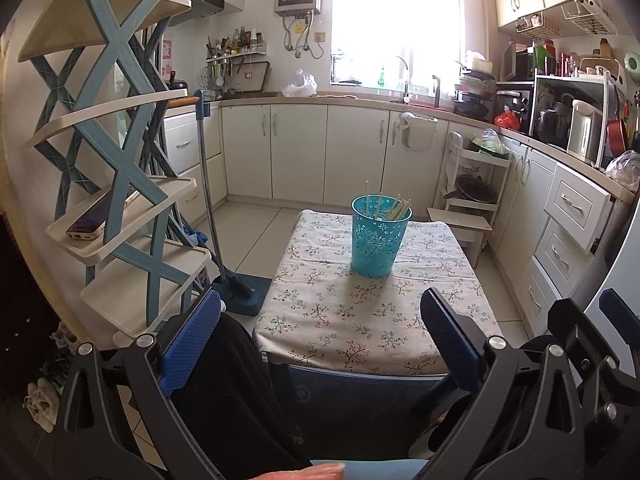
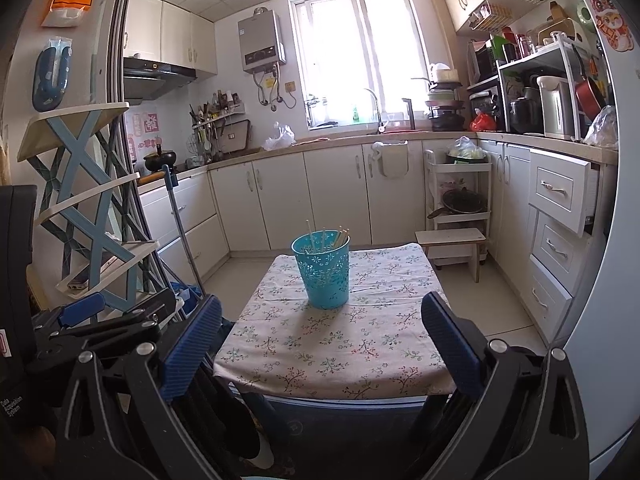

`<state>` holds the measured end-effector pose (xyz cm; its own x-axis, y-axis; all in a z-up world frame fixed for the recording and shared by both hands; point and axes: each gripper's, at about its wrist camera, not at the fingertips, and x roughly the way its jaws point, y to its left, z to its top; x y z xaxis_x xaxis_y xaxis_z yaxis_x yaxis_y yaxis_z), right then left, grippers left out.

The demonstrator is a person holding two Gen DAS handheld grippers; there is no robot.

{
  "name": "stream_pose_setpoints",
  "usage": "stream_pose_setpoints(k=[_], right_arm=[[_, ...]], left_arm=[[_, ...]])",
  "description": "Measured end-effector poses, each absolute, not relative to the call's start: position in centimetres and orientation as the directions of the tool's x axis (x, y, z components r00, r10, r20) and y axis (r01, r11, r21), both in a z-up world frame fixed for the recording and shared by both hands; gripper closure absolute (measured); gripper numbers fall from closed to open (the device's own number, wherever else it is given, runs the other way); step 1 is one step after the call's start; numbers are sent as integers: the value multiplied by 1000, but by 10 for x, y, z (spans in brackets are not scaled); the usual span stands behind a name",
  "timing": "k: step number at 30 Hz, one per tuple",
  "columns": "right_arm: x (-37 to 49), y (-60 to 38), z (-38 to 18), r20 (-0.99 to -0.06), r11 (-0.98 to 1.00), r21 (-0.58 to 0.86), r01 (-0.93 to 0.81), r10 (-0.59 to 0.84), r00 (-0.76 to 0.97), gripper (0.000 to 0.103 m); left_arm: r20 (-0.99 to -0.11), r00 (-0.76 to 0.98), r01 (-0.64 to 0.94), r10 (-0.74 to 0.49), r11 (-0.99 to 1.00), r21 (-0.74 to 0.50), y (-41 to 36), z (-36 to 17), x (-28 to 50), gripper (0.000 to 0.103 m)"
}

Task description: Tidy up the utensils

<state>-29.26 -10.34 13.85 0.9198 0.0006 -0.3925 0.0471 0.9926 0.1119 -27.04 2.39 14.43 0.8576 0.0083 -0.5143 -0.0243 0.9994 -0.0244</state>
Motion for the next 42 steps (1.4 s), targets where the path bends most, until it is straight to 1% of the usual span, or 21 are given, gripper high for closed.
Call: stream_pose_setpoints(k=[42], right_arm=[[-294,-101,132,-406,992,120,44,9,914,7]], left_arm=[[-525,851,-24,8,999,-22,27,140,-273,6]])
